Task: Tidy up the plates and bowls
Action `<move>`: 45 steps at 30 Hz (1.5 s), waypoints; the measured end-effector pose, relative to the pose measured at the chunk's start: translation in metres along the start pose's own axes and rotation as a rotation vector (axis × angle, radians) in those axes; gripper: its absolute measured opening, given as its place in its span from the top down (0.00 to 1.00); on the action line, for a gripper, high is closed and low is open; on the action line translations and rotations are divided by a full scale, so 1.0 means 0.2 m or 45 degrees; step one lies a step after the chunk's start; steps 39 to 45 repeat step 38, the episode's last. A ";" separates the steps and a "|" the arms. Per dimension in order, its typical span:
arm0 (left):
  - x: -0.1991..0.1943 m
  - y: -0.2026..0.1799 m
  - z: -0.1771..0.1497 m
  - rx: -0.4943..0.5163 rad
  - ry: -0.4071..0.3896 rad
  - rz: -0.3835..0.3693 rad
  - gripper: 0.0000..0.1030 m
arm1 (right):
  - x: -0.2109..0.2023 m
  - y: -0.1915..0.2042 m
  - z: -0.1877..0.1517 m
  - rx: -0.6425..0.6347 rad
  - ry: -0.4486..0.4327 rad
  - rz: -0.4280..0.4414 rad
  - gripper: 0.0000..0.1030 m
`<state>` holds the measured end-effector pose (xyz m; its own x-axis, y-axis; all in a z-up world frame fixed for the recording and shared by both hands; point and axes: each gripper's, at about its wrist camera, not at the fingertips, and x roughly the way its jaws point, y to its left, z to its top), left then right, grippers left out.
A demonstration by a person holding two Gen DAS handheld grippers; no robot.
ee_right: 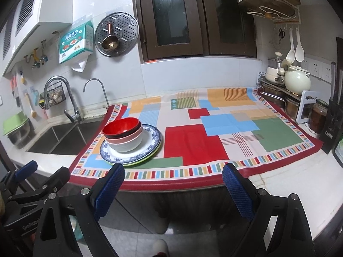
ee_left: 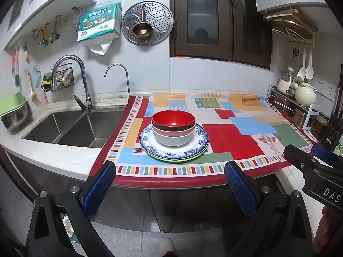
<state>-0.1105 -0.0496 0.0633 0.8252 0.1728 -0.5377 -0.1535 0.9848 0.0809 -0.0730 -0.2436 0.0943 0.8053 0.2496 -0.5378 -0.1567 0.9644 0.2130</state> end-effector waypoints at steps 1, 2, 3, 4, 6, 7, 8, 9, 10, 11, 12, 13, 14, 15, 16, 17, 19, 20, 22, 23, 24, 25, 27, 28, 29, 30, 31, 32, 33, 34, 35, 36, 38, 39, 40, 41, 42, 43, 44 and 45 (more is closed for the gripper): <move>0.00 0.00 0.00 0.000 0.000 0.001 0.00 | 0.00 0.00 0.00 -0.001 -0.002 0.002 0.09; 0.00 0.00 0.00 0.000 0.001 0.001 0.00 | -0.01 0.00 0.00 -0.002 -0.003 0.002 0.09; 0.00 0.00 0.00 0.001 0.001 0.000 0.00 | -0.01 0.01 0.00 -0.002 -0.004 0.002 0.09; 0.00 0.00 0.00 0.001 0.001 0.001 0.00 | -0.01 0.01 0.00 -0.003 -0.005 0.001 0.09; 0.00 0.00 0.00 0.002 0.001 0.004 0.00 | -0.01 0.01 0.00 -0.003 -0.006 0.003 0.09; 0.00 0.00 0.00 0.003 0.001 0.005 0.00 | -0.01 0.01 0.00 -0.002 -0.005 0.003 0.09; 0.00 0.00 0.00 0.003 0.001 0.004 0.00 | -0.01 0.01 0.00 -0.002 -0.005 0.003 0.09; 0.00 0.00 0.00 0.002 0.002 0.005 0.00 | -0.01 0.01 0.00 -0.001 -0.005 0.004 0.09; 0.00 0.00 0.00 0.002 0.002 0.006 0.00 | -0.01 0.01 0.00 -0.002 -0.003 0.004 0.09; -0.01 0.00 0.00 0.003 0.001 0.006 0.00 | -0.01 0.01 0.00 -0.003 -0.002 0.004 0.09; -0.01 0.00 0.00 0.004 0.001 0.003 0.00 | -0.01 0.01 0.00 -0.003 -0.002 0.005 0.09; 0.00 0.00 0.00 0.004 0.002 0.002 0.00 | -0.01 0.01 0.00 -0.003 -0.003 0.005 0.09; 0.00 -0.01 0.00 0.004 0.002 0.001 0.00 | -0.01 0.01 0.00 -0.003 -0.003 0.005 0.09; 0.00 0.00 0.00 0.004 0.002 0.000 0.00 | -0.01 0.01 0.00 -0.001 -0.003 0.005 0.09; 0.00 0.00 0.00 0.005 0.002 0.000 0.00 | -0.01 0.01 0.00 -0.002 -0.002 0.005 0.09; 0.00 0.00 0.00 0.005 0.003 0.001 0.00 | -0.01 0.01 0.00 -0.003 -0.001 0.004 0.09; 0.00 0.00 0.00 0.005 0.002 0.001 0.00 | -0.01 0.01 0.00 -0.002 0.000 0.002 0.09; 0.00 0.00 0.00 0.005 0.002 0.000 0.00 | -0.01 0.01 0.00 -0.003 0.000 0.003 0.09; 0.00 0.00 0.00 0.004 0.004 0.002 0.00 | -0.01 0.01 0.00 -0.003 0.000 0.003 0.09; 0.00 0.00 0.00 0.004 0.005 0.002 0.00 | -0.01 0.01 0.00 -0.003 0.001 0.002 0.09; 0.00 0.00 0.00 0.005 0.006 0.003 0.00 | -0.01 0.01 0.00 -0.003 0.002 0.001 0.09; 0.00 0.00 0.00 0.005 0.006 0.003 0.00 | -0.01 0.02 0.00 -0.002 0.003 0.001 0.09; 0.00 0.00 0.00 0.005 0.005 0.004 0.00 | -0.01 0.01 -0.01 0.000 0.006 0.001 0.09; 0.00 0.00 0.00 0.005 0.006 0.005 0.00 | -0.01 0.01 -0.01 0.001 0.007 0.002 0.09; 0.01 0.00 0.00 0.005 0.007 0.007 0.00 | -0.01 0.02 -0.01 0.001 0.007 0.001 0.09; 0.01 0.00 0.00 0.006 0.009 0.010 0.00 | -0.01 0.02 -0.01 0.000 0.007 0.001 0.09; 0.01 0.00 0.00 0.007 0.010 0.012 0.00 | -0.01 0.02 -0.01 0.001 0.007 0.001 0.09; 0.02 0.00 0.00 0.007 0.011 0.013 0.00 | 0.00 0.02 -0.01 0.001 0.009 0.000 0.09; 0.02 0.01 0.00 0.008 0.012 0.013 0.00 | 0.00 0.02 -0.01 0.001 0.009 0.000 0.09; 0.02 0.00 0.01 0.009 0.013 0.013 0.00 | 0.00 0.02 -0.01 0.000 0.010 0.000 0.09; 0.02 0.00 0.01 0.010 0.013 0.013 0.00 | 0.00 0.02 -0.01 0.001 0.010 0.000 0.09; 0.03 0.00 0.01 0.011 0.014 0.013 0.00 | 0.00 0.02 -0.01 0.002 0.011 0.000 0.09; 0.03 0.00 0.01 0.013 0.017 0.011 0.00 | 0.00 0.01 -0.01 0.002 0.011 -0.001 0.09; 0.03 0.00 0.01 0.013 0.017 0.011 0.00 | 0.00 0.01 -0.01 0.002 0.011 -0.001 0.09; 0.03 0.00 0.01 0.013 0.017 0.011 0.00 | 0.00 0.01 -0.01 0.002 0.011 -0.001 0.09; 0.03 0.00 0.01 0.013 0.017 0.011 0.00 | 0.00 0.01 -0.01 0.002 0.011 -0.001 0.09; 0.03 0.00 0.01 0.013 0.017 0.011 0.00 | 0.00 0.01 -0.01 0.002 0.011 -0.001 0.09; 0.03 0.00 0.01 0.013 0.017 0.011 0.00 | 0.00 0.01 -0.01 0.002 0.011 -0.001 0.09; 0.03 0.00 0.01 0.013 0.017 0.011 0.00 | 0.00 0.01 -0.01 0.002 0.011 -0.001 0.09; 0.03 0.00 0.01 0.013 0.017 0.011 0.00 | 0.00 0.01 -0.01 0.002 0.011 -0.001 0.09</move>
